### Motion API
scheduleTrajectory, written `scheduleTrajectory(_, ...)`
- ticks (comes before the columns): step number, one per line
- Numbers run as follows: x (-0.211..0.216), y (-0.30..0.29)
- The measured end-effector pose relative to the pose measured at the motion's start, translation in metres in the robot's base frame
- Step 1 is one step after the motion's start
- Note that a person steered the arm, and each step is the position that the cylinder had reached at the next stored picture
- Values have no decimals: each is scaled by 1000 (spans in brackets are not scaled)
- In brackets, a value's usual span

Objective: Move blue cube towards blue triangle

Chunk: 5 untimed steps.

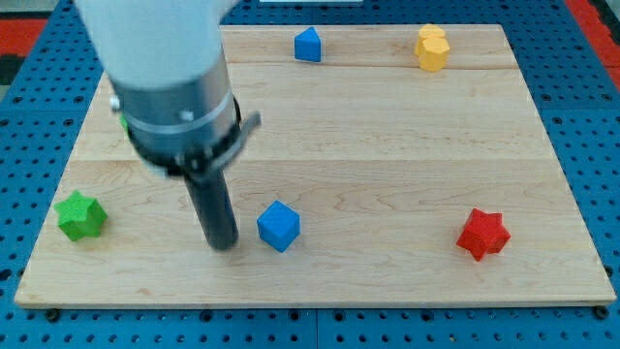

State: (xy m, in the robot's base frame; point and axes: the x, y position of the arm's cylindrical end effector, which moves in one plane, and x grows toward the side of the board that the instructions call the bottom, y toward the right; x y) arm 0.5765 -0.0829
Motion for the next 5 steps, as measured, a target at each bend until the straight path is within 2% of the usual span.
scheduleTrajectory(1,7,59)
scheduleTrajectory(2,-74,74)
scheduleTrajectory(3,-66,77)
scheduleTrajectory(4,-35,70)
scheduleTrajectory(5,-30,-2)
